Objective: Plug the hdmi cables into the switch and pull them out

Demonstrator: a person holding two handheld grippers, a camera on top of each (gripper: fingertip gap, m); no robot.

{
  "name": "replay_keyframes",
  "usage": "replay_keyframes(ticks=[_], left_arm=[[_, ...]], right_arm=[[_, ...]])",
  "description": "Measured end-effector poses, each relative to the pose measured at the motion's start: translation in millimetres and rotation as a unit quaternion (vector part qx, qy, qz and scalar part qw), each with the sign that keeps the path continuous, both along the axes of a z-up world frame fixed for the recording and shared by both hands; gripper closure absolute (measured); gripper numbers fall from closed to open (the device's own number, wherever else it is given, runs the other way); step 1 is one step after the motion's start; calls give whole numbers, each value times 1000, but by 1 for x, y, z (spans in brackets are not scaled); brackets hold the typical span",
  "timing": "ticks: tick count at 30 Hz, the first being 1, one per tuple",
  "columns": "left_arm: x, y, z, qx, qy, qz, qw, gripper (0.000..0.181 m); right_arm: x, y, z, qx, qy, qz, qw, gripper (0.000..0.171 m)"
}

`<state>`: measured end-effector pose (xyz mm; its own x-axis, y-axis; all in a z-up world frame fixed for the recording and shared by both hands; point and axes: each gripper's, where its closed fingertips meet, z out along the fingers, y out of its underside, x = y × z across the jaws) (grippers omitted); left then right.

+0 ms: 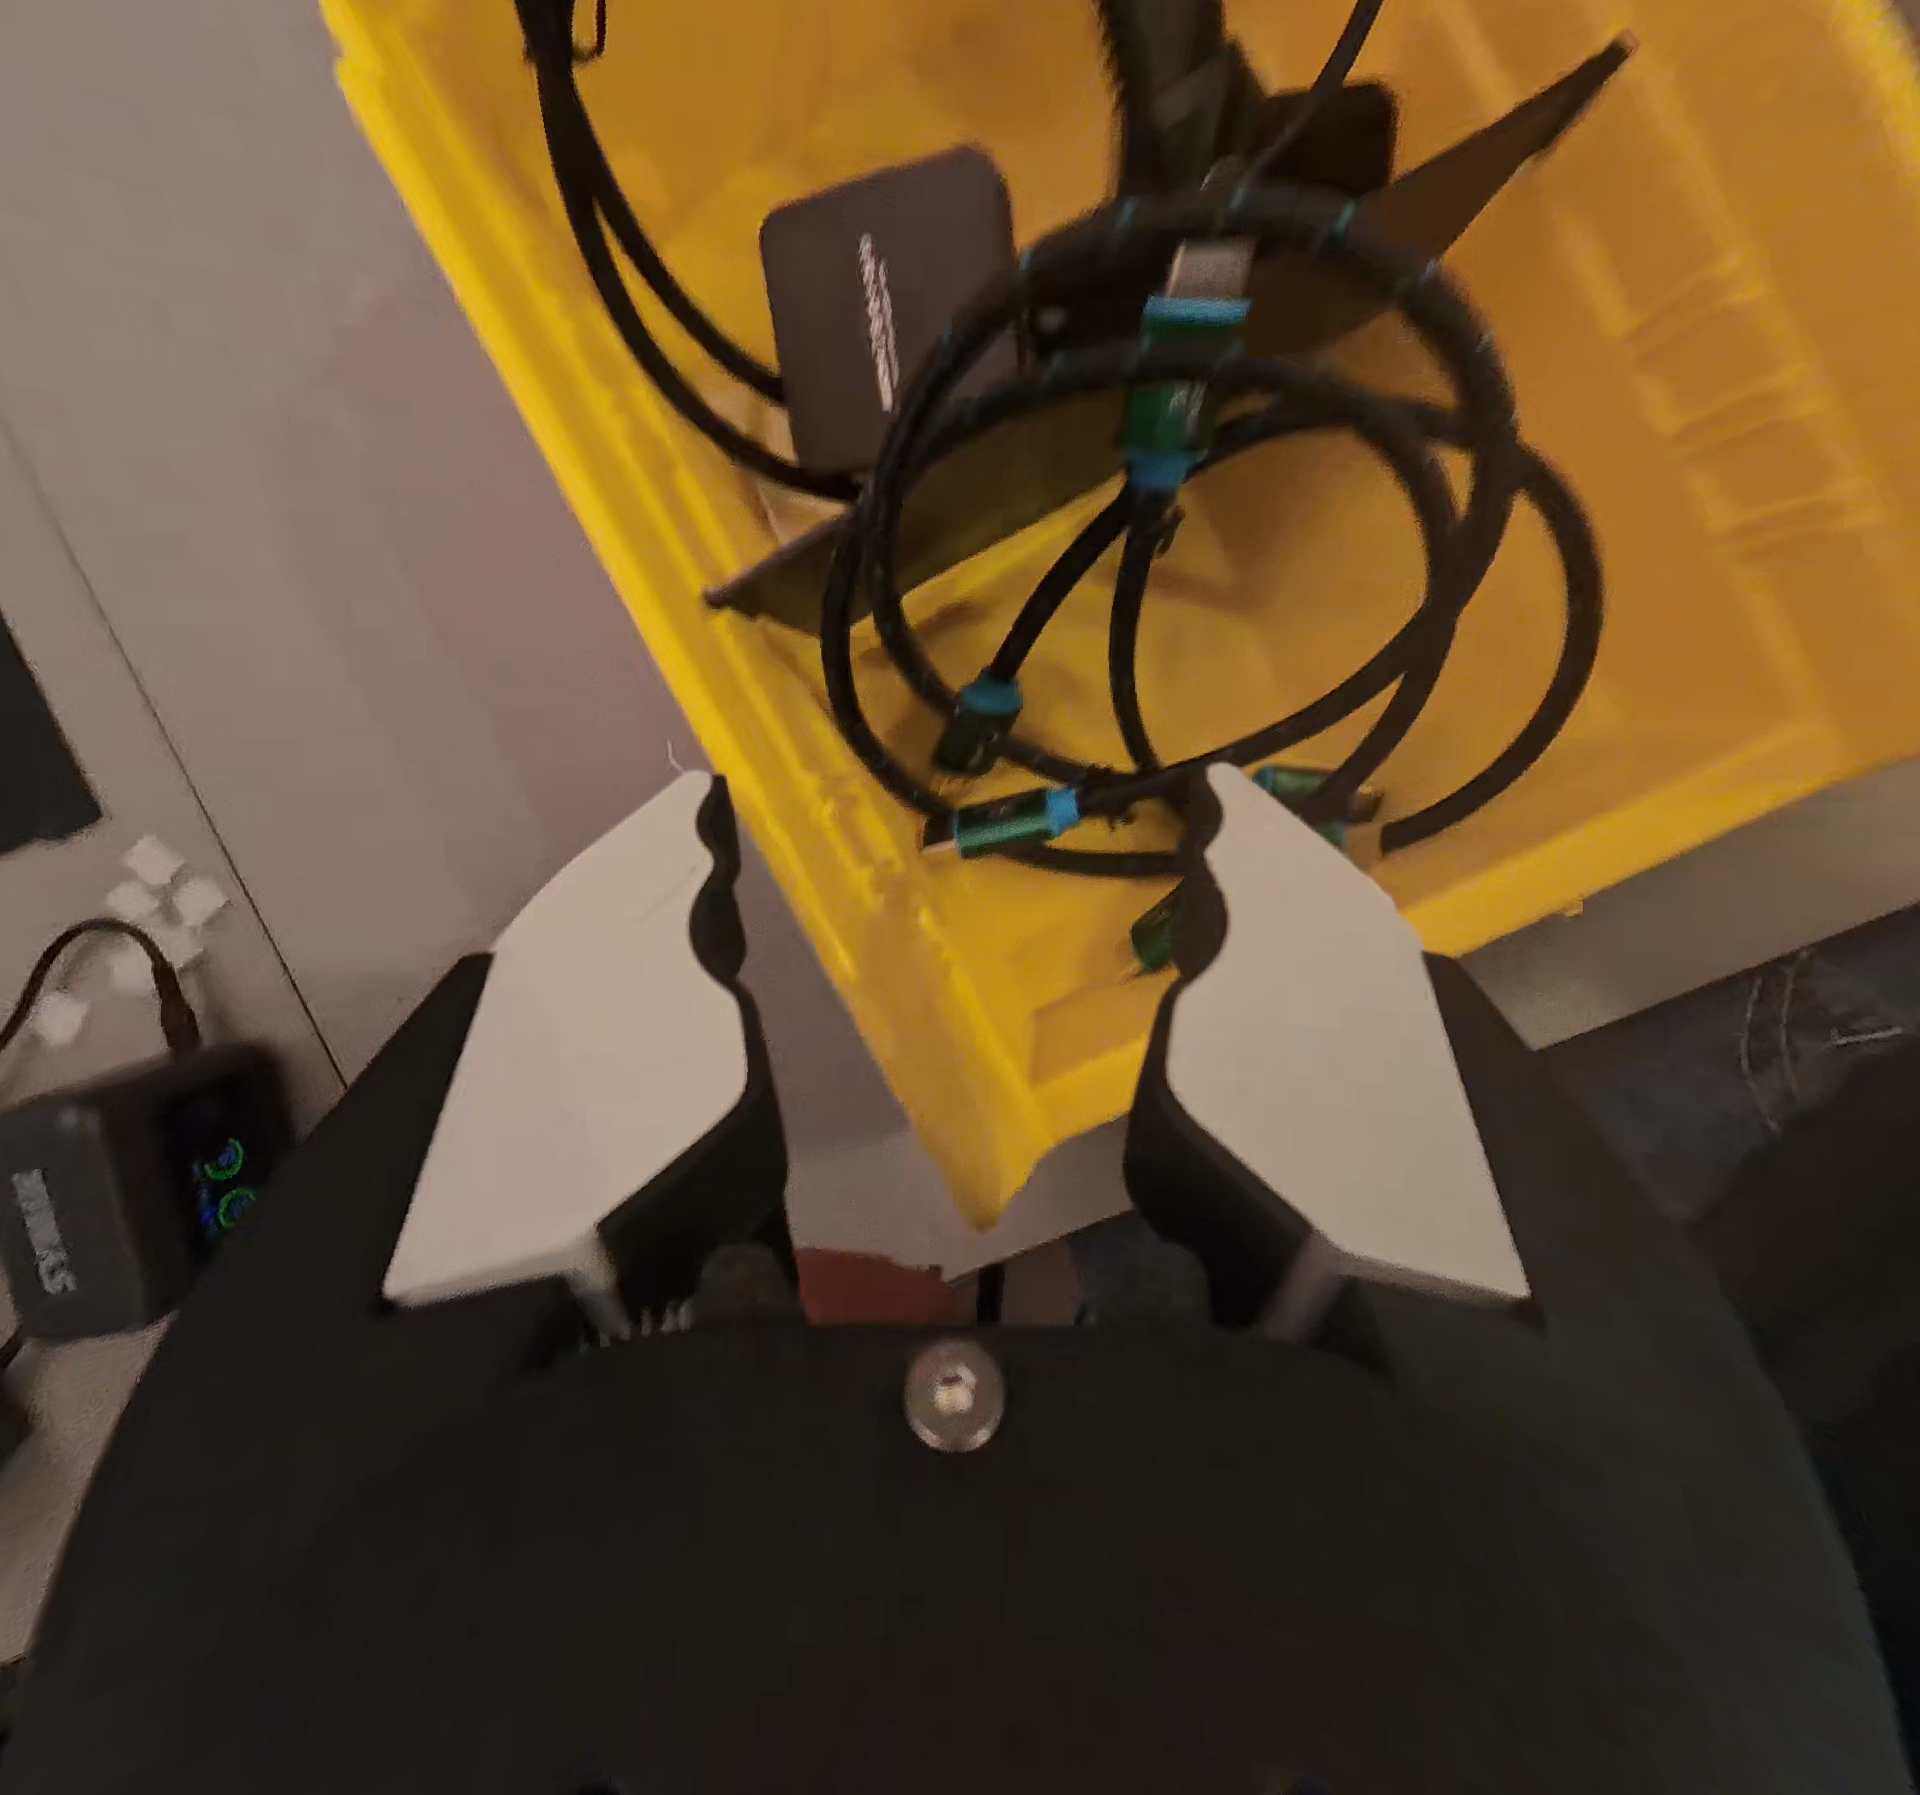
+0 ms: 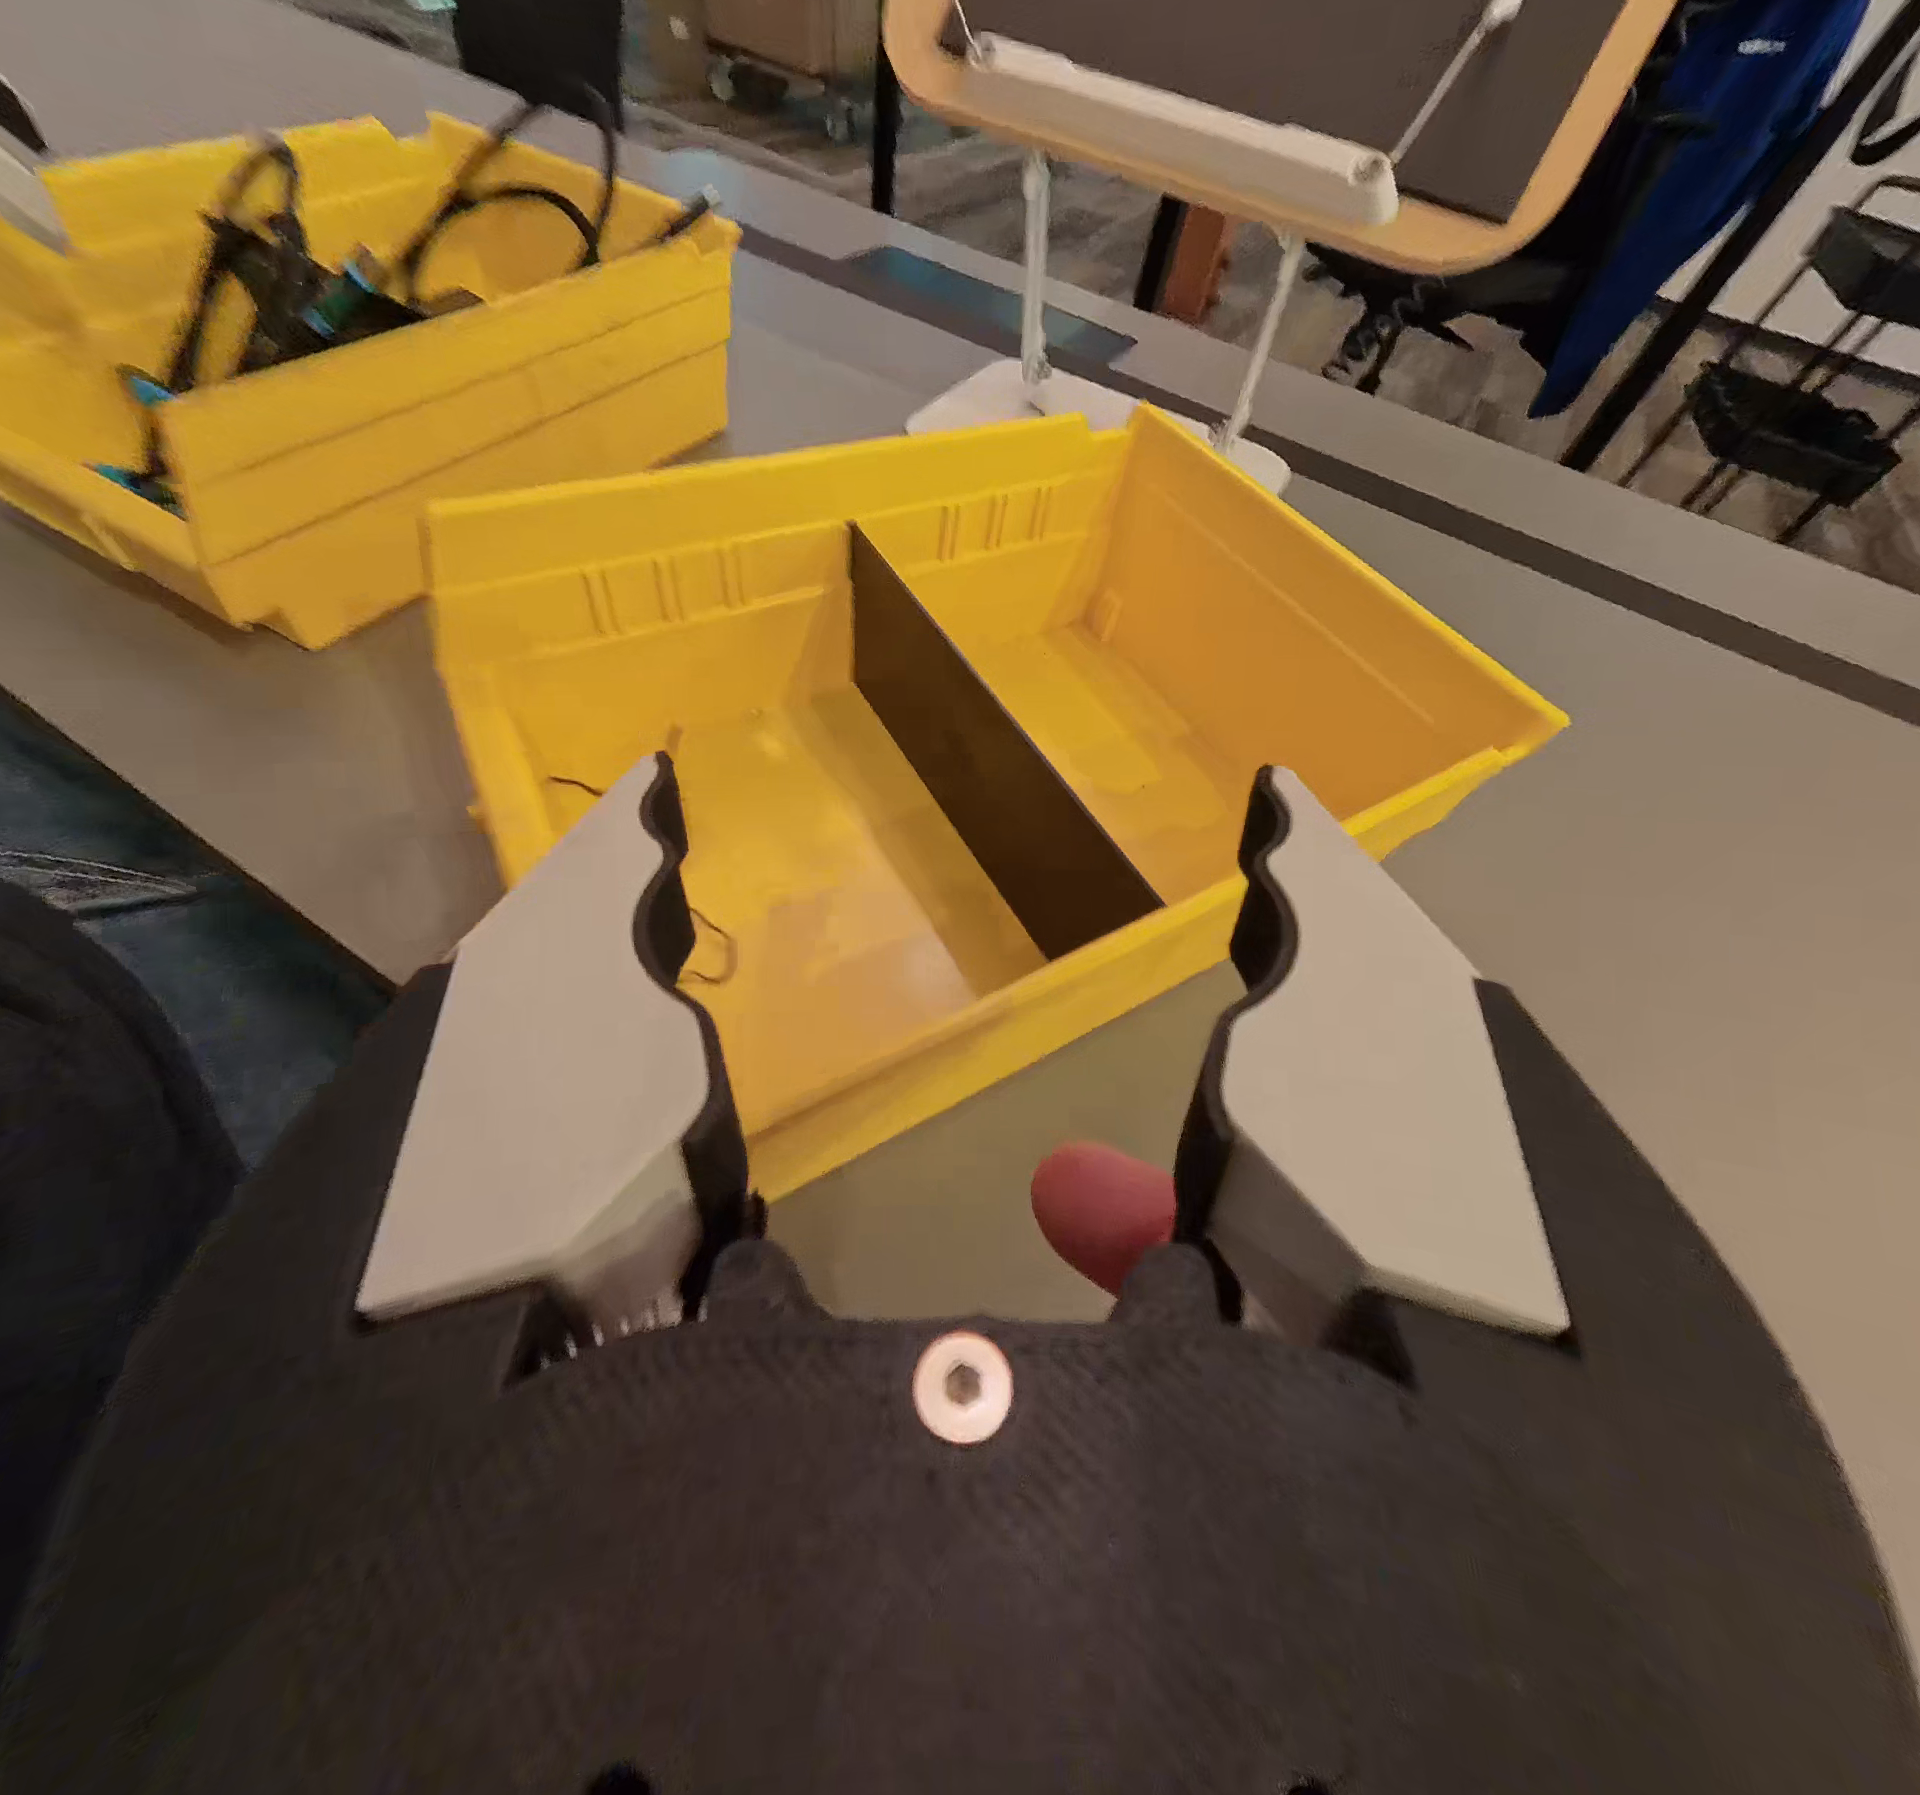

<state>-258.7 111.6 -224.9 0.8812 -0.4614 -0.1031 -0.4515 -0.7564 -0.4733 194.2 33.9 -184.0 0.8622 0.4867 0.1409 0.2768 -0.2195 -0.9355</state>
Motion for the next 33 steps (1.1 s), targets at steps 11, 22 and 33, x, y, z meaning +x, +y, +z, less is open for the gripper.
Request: replay_keyframes(ticks=[11,22,33], left_arm=[[-26,-23,-50,-52,17,35,998,103],[-39,-23,-70,-72,-4,52,996,163],[-46,-22,-70,-66,-29,72,995,170]], right_arm=[[-17,-11,-55,-33,-99,1,995,63],[39,11,-55,8,-136,-78,988,112],[56,-4,-51,-9,-116,-100,988,77]])
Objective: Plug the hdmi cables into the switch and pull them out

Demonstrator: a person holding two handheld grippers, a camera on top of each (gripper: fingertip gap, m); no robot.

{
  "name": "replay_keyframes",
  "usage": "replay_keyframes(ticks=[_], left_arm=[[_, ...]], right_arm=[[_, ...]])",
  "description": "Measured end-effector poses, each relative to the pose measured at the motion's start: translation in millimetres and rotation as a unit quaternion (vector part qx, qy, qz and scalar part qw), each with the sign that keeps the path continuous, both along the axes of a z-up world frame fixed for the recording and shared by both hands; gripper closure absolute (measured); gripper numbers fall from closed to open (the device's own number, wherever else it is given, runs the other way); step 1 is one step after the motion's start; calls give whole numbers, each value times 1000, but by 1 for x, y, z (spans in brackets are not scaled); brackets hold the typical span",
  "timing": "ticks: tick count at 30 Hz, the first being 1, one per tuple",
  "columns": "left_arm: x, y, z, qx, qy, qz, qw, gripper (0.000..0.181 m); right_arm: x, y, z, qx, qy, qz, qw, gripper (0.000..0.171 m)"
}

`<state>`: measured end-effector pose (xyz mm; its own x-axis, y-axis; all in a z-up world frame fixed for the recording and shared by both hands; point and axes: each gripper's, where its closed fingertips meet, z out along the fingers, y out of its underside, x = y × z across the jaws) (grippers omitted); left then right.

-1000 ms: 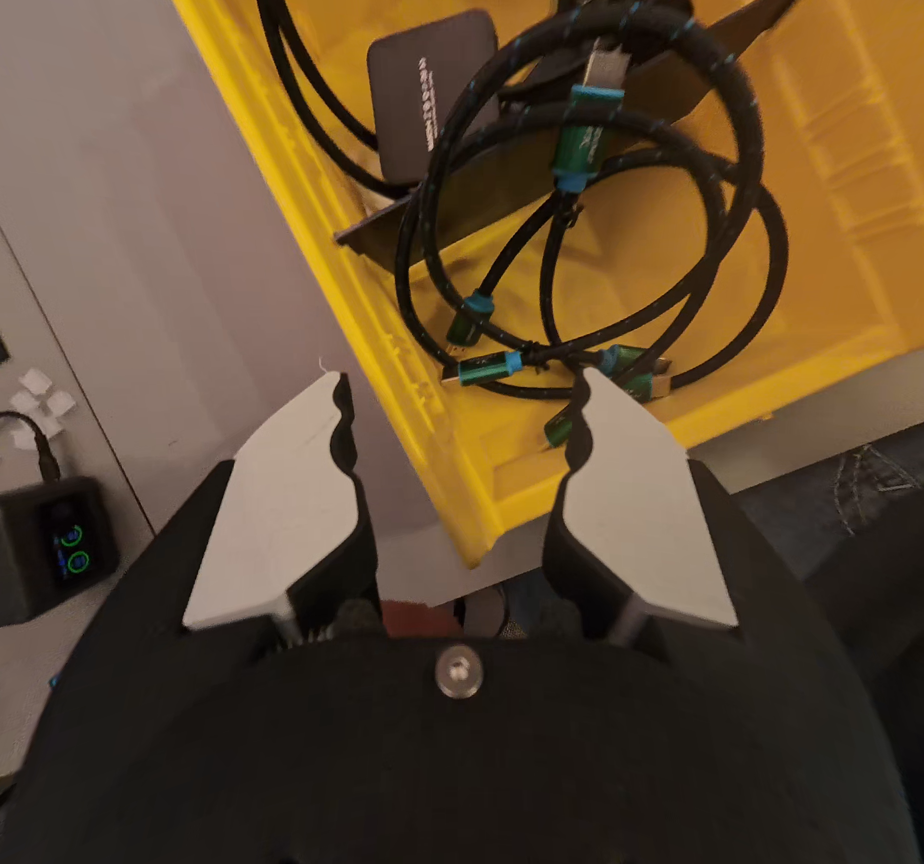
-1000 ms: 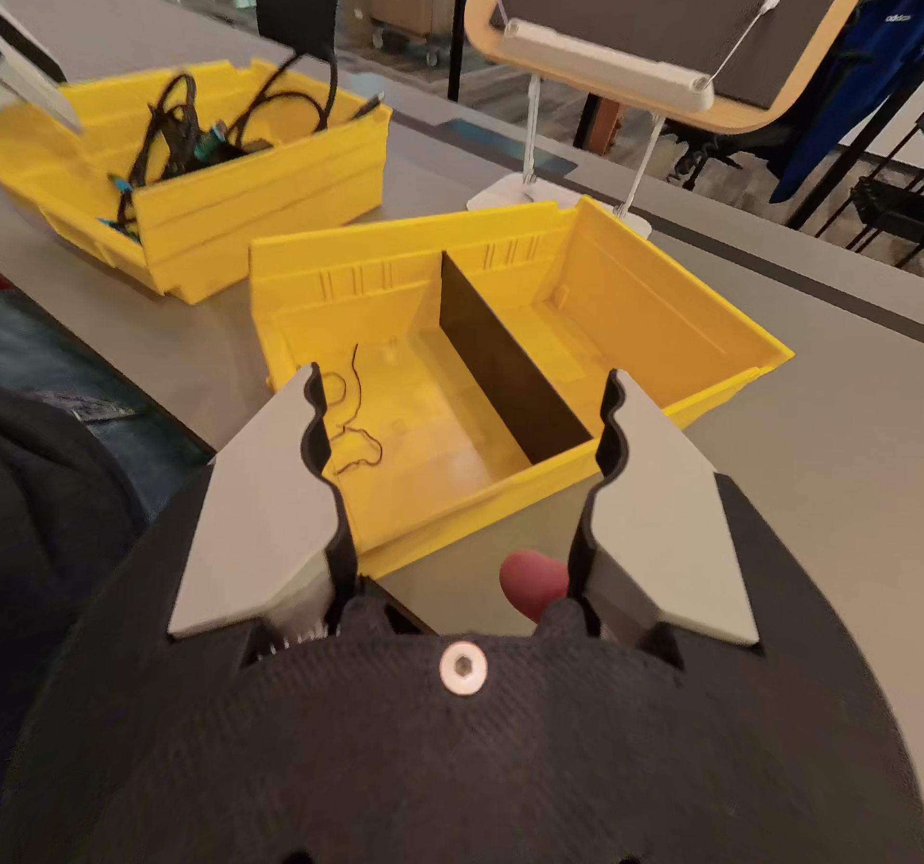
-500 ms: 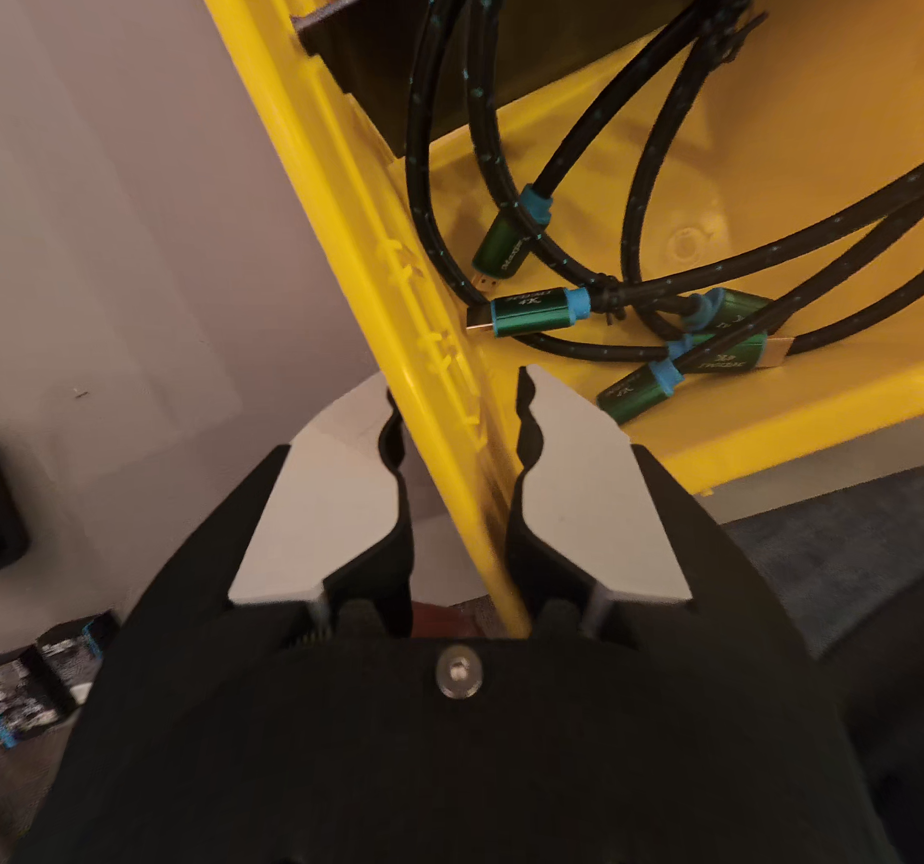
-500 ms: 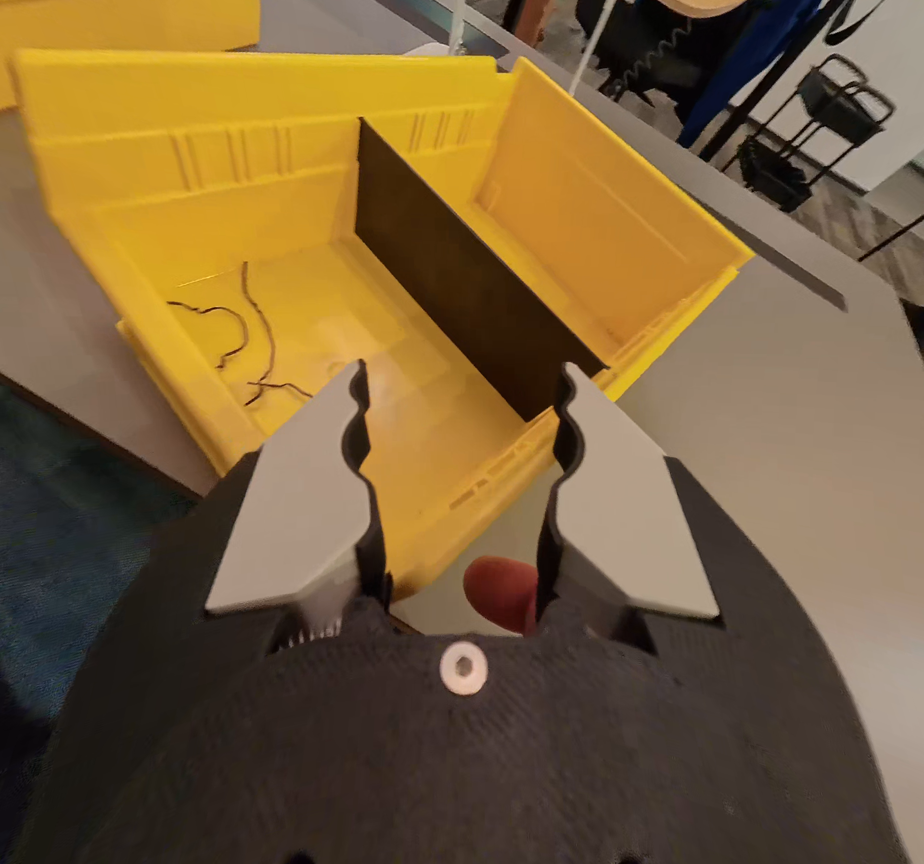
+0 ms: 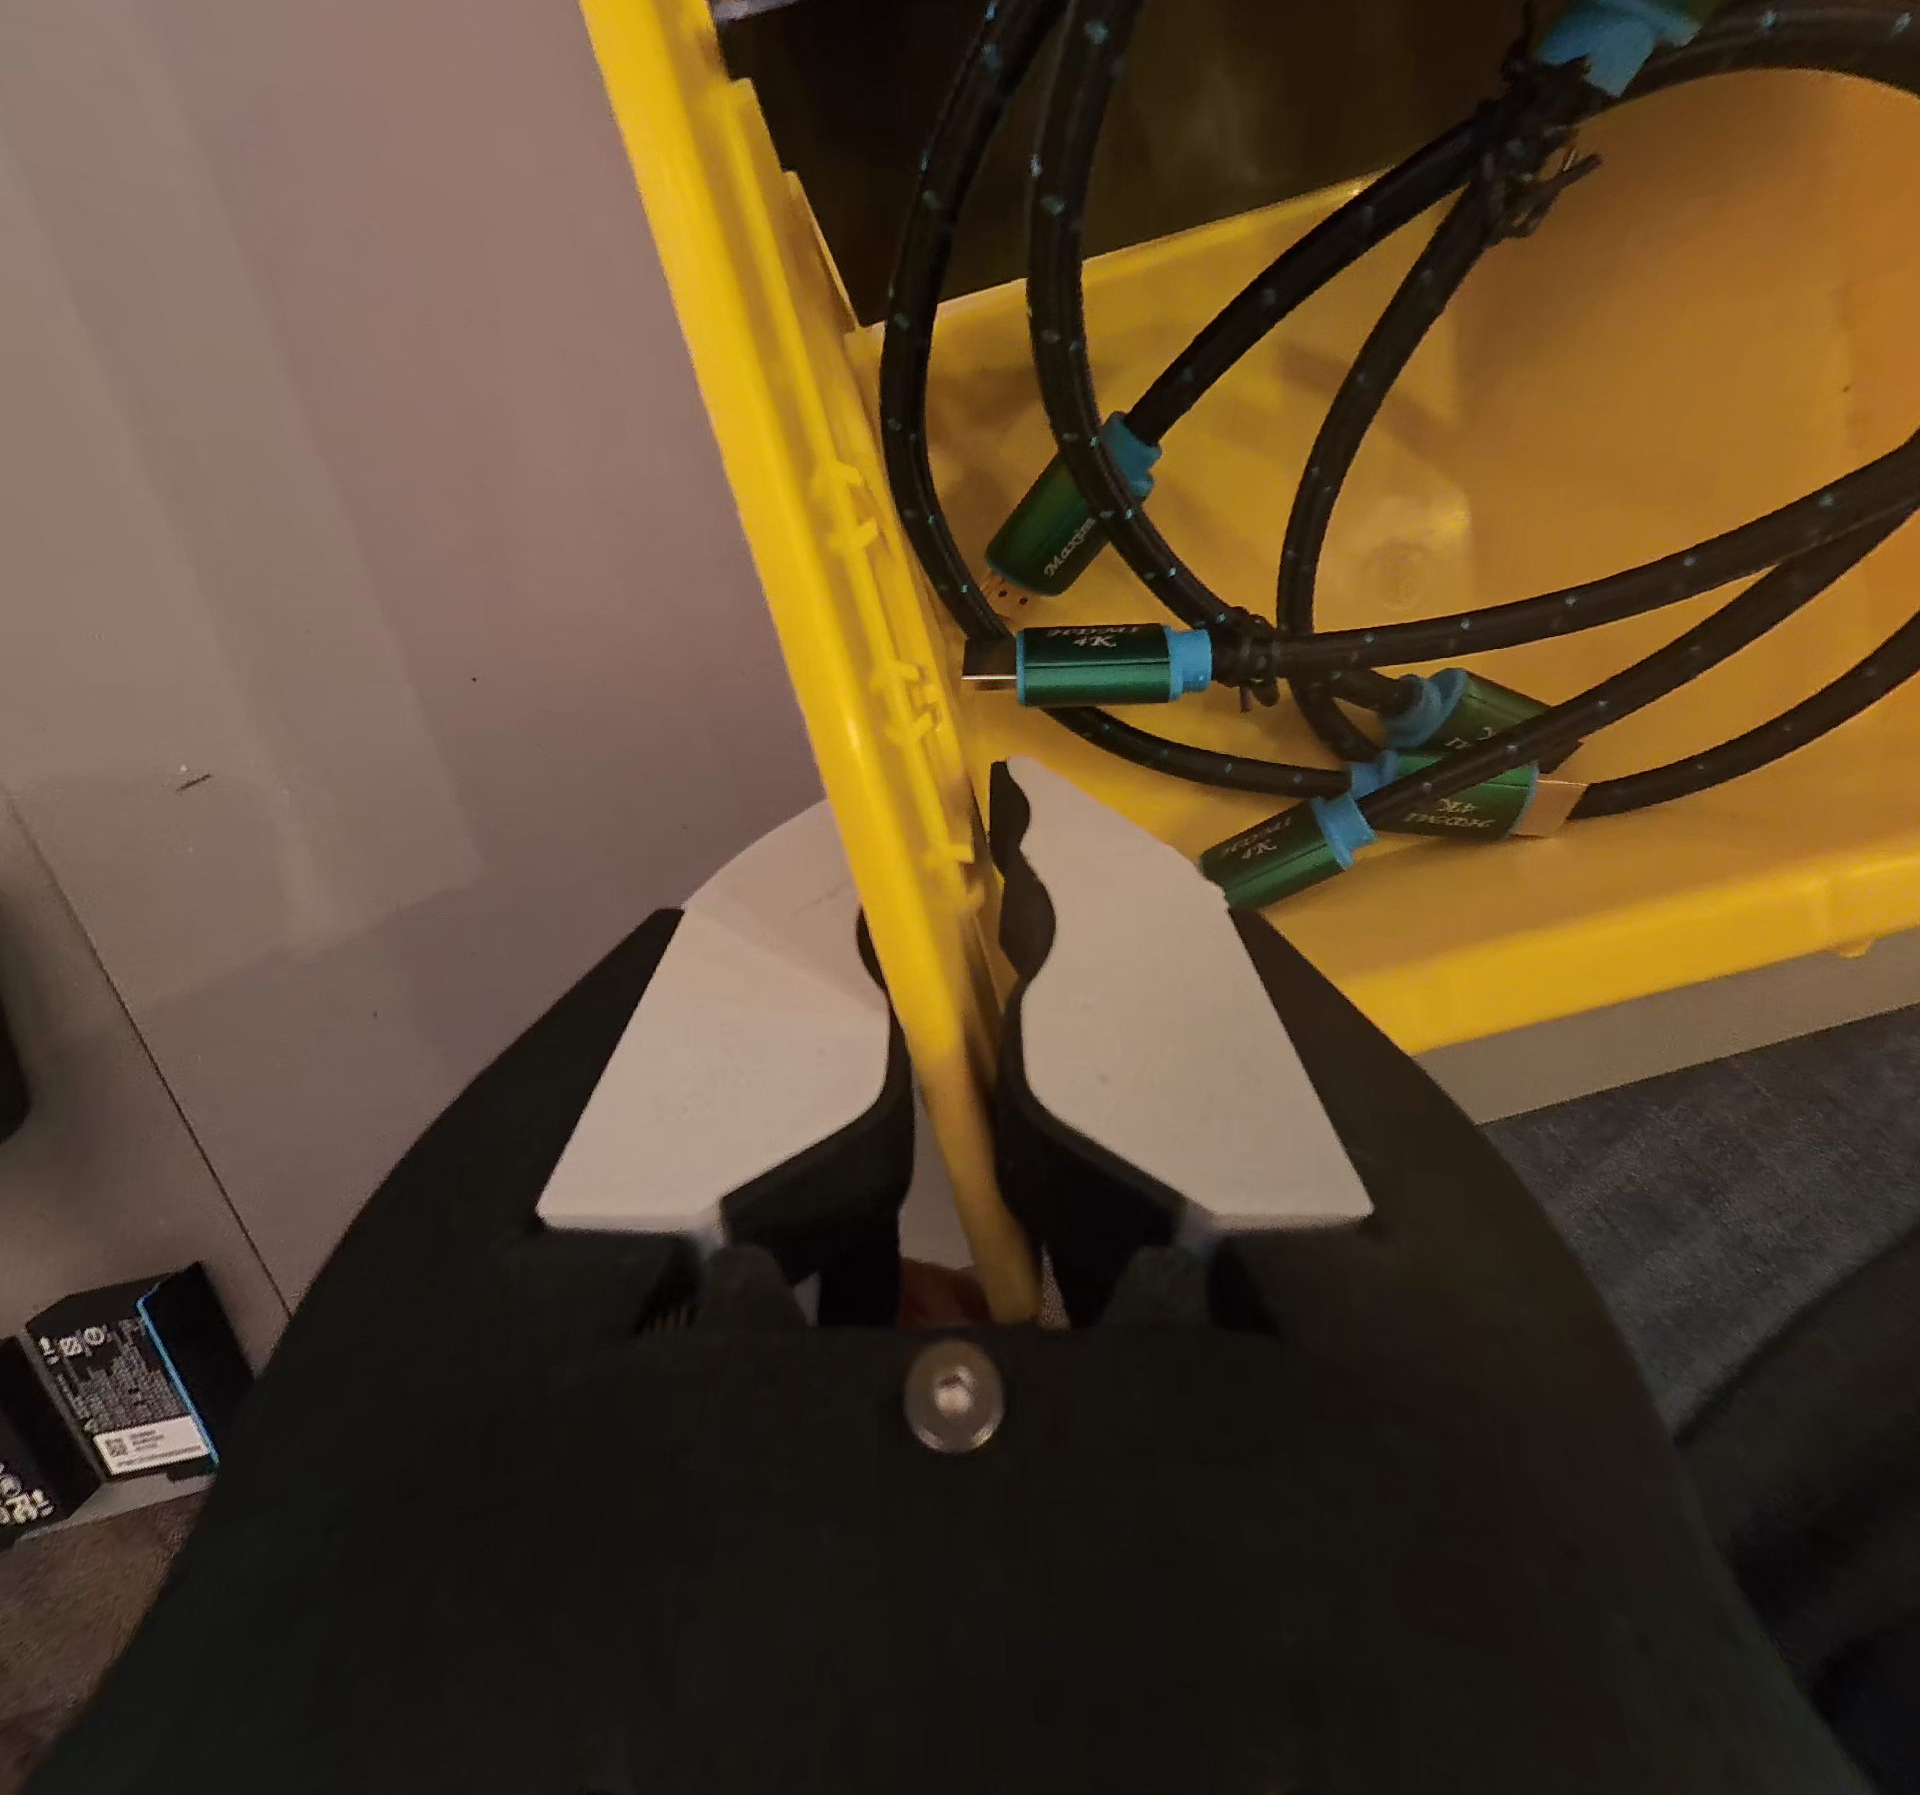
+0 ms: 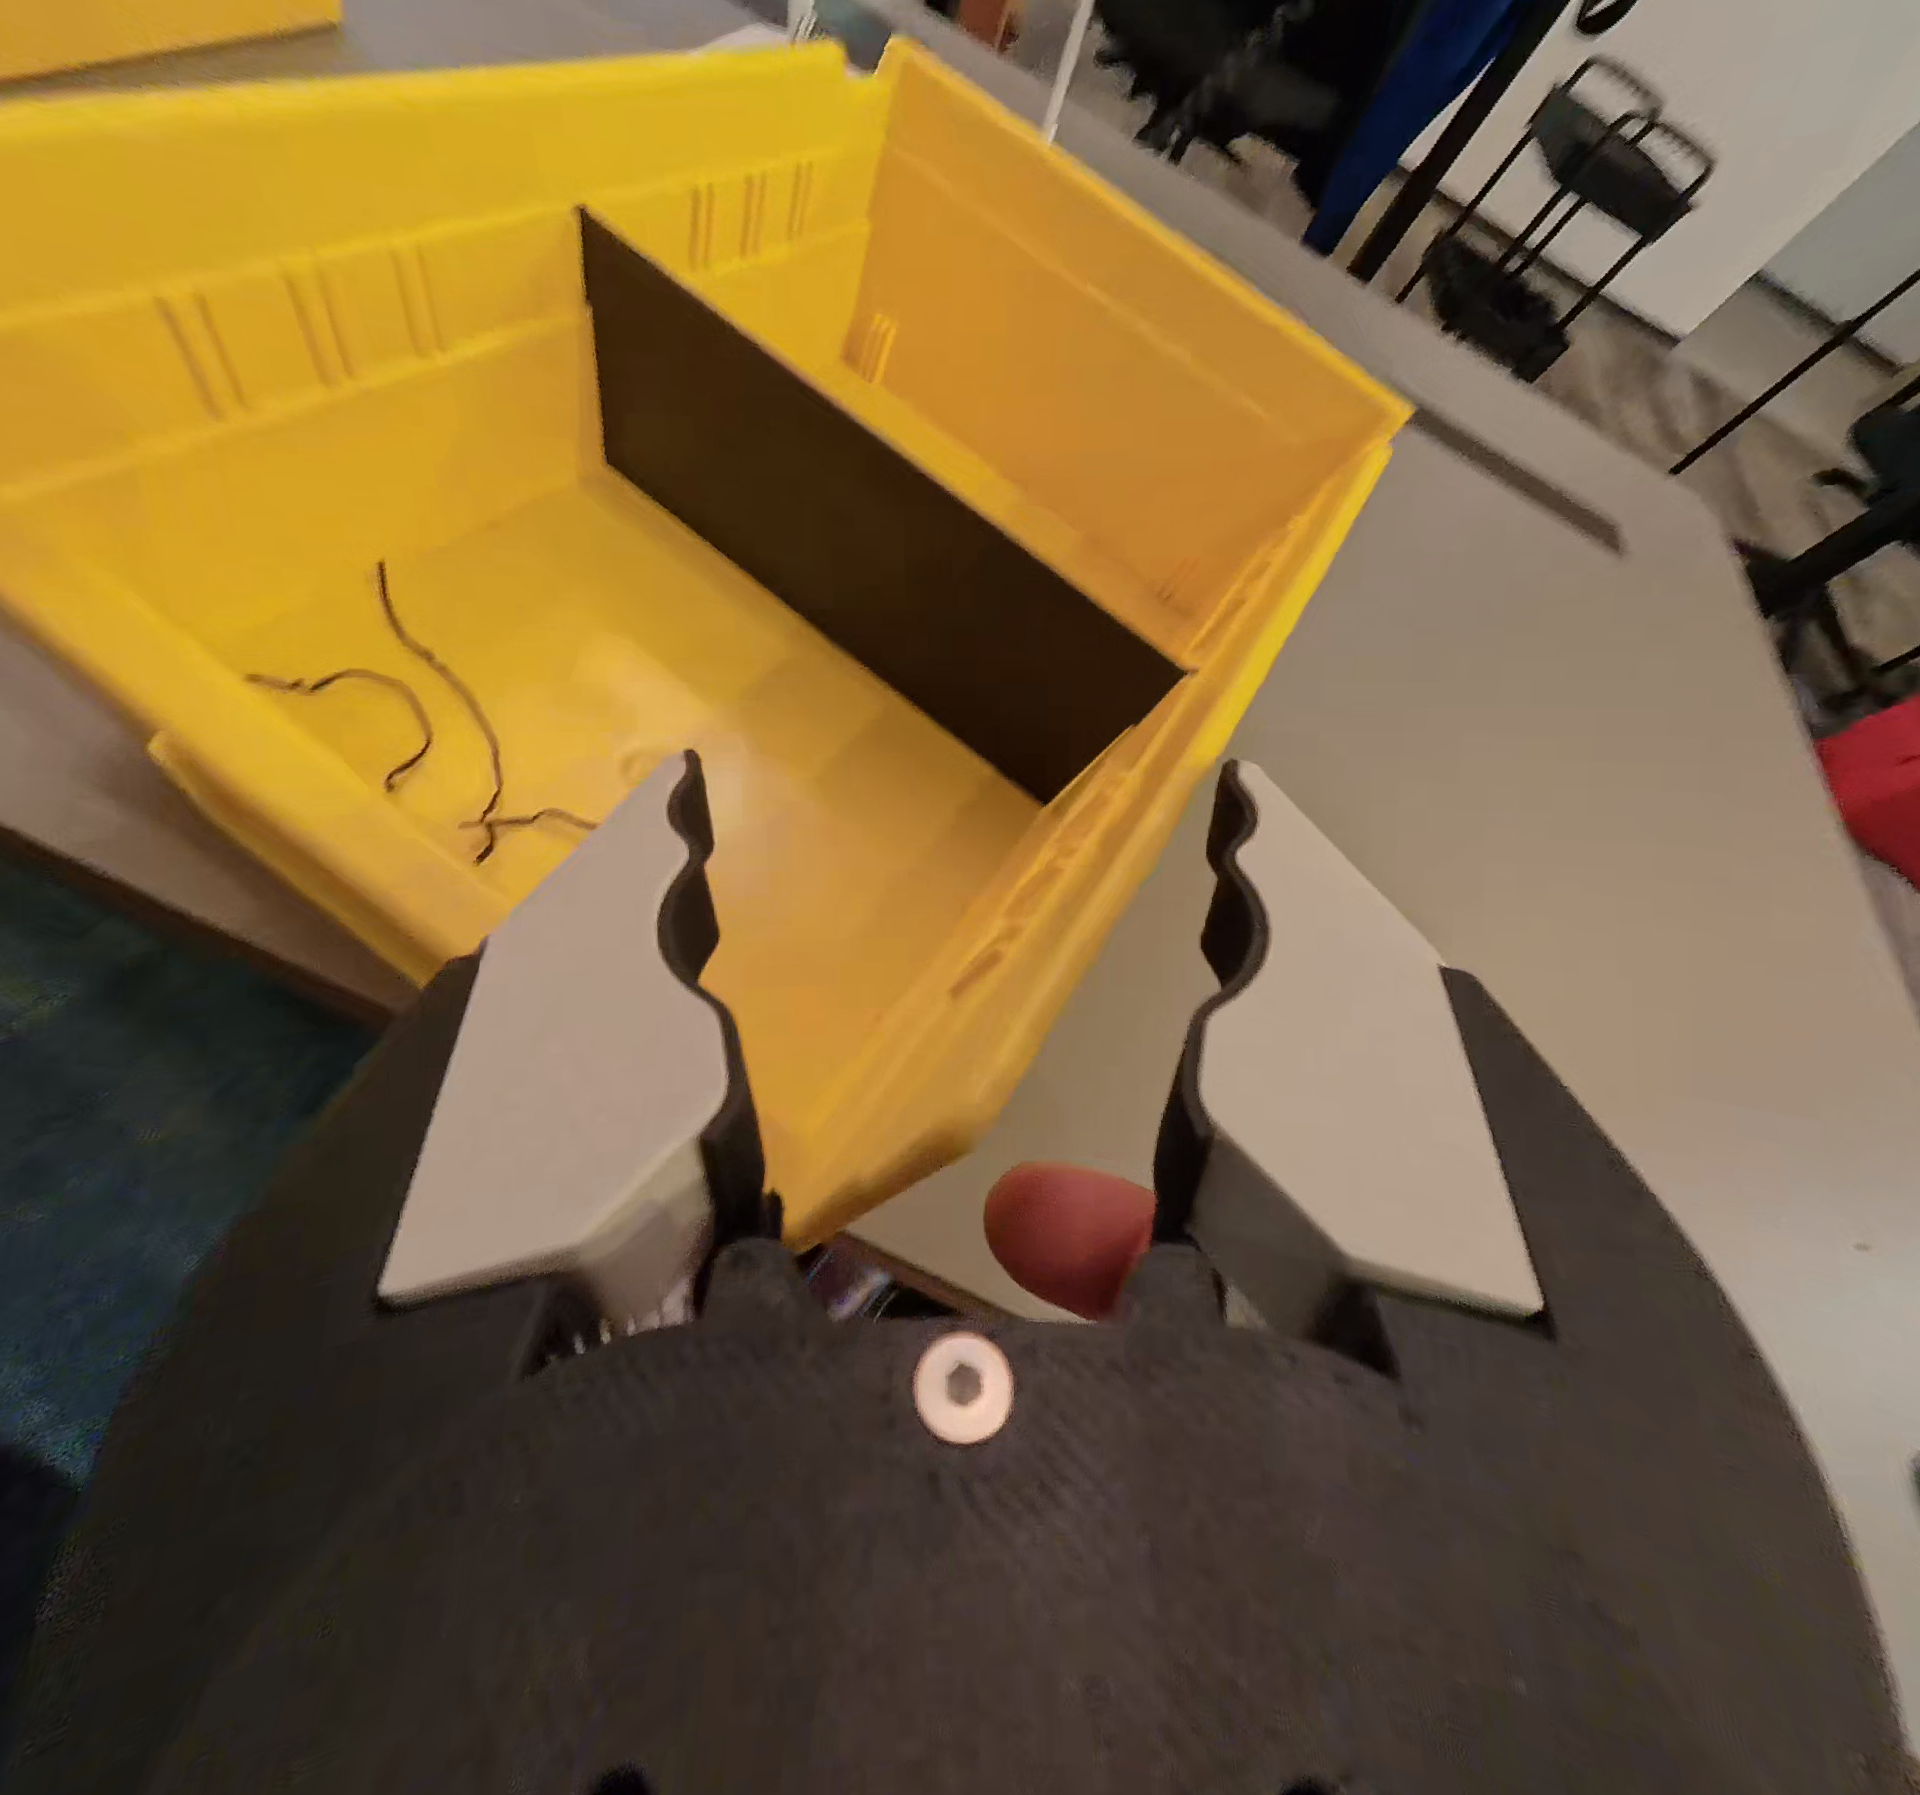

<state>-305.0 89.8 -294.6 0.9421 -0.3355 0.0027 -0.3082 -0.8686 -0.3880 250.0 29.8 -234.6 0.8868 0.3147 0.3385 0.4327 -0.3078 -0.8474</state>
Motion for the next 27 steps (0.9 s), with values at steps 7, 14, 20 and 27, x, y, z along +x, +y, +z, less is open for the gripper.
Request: replay_keyframes(ticks=[7,14,20,27], left_arm=[[-1,-1,0,1,-1,4,1000,171],[-8,-5,0,2,-10,19,1000,172],[-14,-6,1,5,-18,29,999,173],[-21,-10,1,7,-24,43,999,174]], right_arm=[[11,2,-16,-1,47,-28,999,107],[39,11,-23,4,38,-47,998,151],[56,19,-27,6,37,-48,998,168],[71,27,-27,3,58,-47,997,169]])
